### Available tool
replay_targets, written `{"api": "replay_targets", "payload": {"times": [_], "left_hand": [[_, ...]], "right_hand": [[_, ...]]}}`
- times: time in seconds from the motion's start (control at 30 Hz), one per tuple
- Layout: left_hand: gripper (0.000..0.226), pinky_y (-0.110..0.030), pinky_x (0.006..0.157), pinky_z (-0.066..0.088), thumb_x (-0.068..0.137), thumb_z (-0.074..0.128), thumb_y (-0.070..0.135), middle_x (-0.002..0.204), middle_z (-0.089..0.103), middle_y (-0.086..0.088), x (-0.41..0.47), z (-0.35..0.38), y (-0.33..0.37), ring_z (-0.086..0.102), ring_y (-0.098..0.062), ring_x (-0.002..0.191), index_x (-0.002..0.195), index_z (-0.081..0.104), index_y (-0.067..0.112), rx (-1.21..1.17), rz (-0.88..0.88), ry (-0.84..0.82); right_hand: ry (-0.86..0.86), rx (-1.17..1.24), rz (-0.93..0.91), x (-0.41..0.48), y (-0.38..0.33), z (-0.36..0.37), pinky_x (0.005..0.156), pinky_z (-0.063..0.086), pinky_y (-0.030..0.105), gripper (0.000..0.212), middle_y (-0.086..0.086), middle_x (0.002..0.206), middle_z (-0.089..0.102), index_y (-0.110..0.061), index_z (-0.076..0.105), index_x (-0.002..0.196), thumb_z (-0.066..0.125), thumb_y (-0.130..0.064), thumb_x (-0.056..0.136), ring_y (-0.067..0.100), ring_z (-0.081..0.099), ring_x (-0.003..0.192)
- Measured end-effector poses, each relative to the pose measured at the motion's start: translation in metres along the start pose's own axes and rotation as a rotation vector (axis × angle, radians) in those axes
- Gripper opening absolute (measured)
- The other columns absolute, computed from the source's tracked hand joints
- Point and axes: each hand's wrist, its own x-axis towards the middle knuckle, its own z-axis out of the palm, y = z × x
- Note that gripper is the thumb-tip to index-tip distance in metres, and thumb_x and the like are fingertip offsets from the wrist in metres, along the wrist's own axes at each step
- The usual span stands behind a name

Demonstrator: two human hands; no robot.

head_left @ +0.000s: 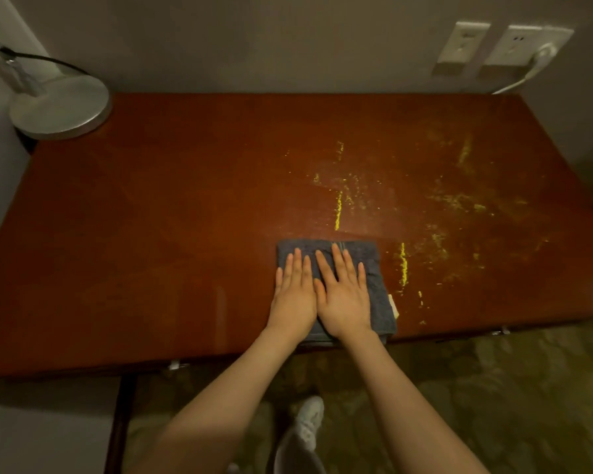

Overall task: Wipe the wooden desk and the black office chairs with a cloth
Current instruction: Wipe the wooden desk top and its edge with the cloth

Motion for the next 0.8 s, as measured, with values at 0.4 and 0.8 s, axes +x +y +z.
{"api": "replay_targets", "payload": {"times": [0.4,0.8], "left_hand": [[0.037,-0.015,0.099,0.029,0.089,0.058,0.01,0.141,0.04,-0.006,0.021,0.007,0.07,0.037,-0.019,0.132,0.126,0.051,0.014,-0.593,-0.035,0.257],[0.027,-0.013,0.07,0.043,0.07,0.057,0.007,0.088,0.058,0.009,-0.005,-0.035,0.054,0.057,-0.008,0.078,0.075,0.047,0.032,-0.689,0.187,0.699]], "right_hand": [[0.204,0.166,0.13,-0.002,0.071,-0.011,0.117,0.0,0.04,0.06,0.008,0.158,0.011,-0.016,0.015,0.15,0.028,-0.036,0.096,0.02,0.002,0.146],[0.436,0.236,0.094,0.002,0.04,-0.018,0.113,0.002,0.043,0.057,0.012,0.153,0.027,-0.015,0.022,0.146,0.03,-0.031,0.092,0.022,0.013,0.141]]}}
